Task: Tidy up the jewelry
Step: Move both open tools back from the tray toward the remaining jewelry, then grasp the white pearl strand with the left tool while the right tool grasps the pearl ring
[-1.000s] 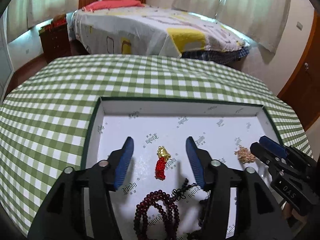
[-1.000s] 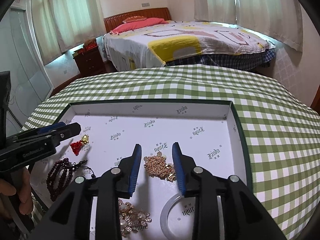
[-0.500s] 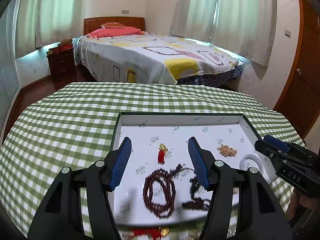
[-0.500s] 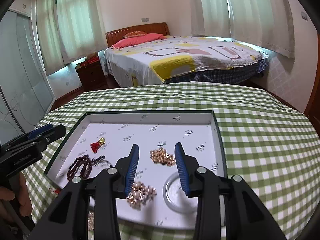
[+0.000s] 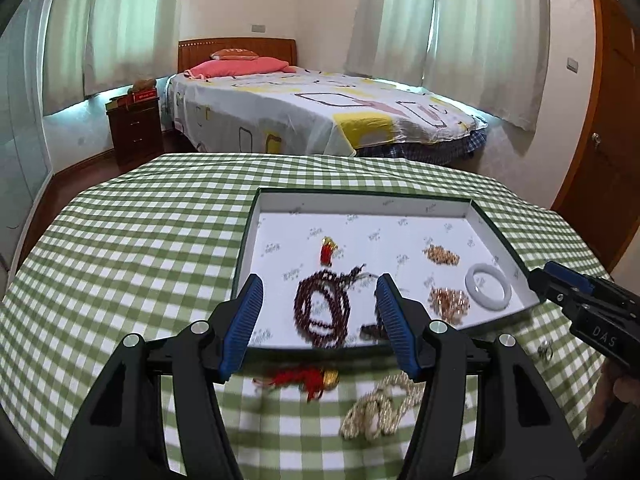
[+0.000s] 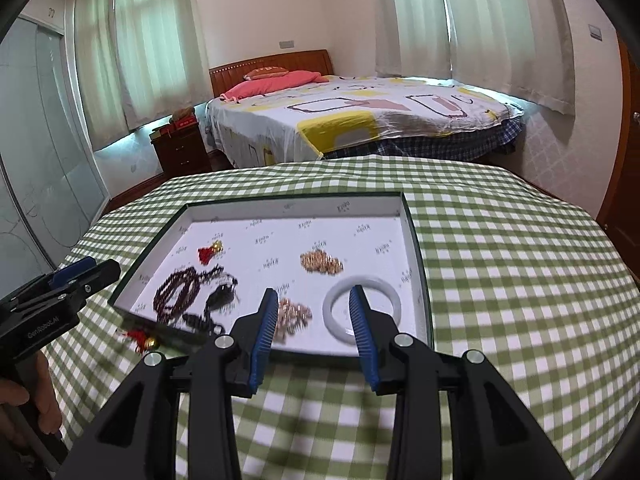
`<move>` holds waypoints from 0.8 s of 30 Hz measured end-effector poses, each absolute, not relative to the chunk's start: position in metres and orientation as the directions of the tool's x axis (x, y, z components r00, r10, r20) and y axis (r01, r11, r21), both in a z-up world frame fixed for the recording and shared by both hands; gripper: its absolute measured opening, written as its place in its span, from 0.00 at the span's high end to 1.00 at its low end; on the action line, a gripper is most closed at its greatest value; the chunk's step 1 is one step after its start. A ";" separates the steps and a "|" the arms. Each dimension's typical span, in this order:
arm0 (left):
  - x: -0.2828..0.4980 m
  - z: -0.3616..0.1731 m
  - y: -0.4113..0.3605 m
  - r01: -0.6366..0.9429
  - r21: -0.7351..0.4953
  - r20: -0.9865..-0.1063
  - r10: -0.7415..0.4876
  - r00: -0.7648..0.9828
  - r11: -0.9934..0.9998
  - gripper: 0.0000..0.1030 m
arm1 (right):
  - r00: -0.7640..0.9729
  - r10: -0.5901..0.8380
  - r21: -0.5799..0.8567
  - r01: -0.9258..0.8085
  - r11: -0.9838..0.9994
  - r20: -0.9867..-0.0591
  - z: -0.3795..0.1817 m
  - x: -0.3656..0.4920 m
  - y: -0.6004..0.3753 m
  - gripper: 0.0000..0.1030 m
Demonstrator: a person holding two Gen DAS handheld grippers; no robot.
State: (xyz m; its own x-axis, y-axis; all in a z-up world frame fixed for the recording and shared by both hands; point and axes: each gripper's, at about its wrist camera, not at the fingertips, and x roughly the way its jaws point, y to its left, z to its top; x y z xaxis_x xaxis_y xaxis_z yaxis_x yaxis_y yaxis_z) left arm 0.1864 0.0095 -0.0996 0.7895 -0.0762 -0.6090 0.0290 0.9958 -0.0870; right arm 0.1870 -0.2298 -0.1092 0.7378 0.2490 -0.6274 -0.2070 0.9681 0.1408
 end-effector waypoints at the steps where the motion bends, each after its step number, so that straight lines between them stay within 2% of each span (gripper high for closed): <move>1: 0.182 -0.100 0.010 0.028 -0.085 -0.608 -0.074 0.791 0.996 0.44 | 0.737 0.247 0.139 -0.206 0.969 -0.629 -0.111 0.183 -0.231 0.63; 12: 0.150 -0.121 0.011 0.019 -0.076 -0.624 -0.062 0.779 0.997 0.44 | 0.727 0.223 0.121 -0.191 0.974 -0.649 -0.125 0.151 -0.238 0.63; 24: 0.143 -0.151 -0.014 0.076 -0.061 -0.681 -0.097 0.726 0.995 0.44 | 0.712 0.231 0.141 -0.183 0.973 -0.663 -0.139 0.135 -0.246 0.63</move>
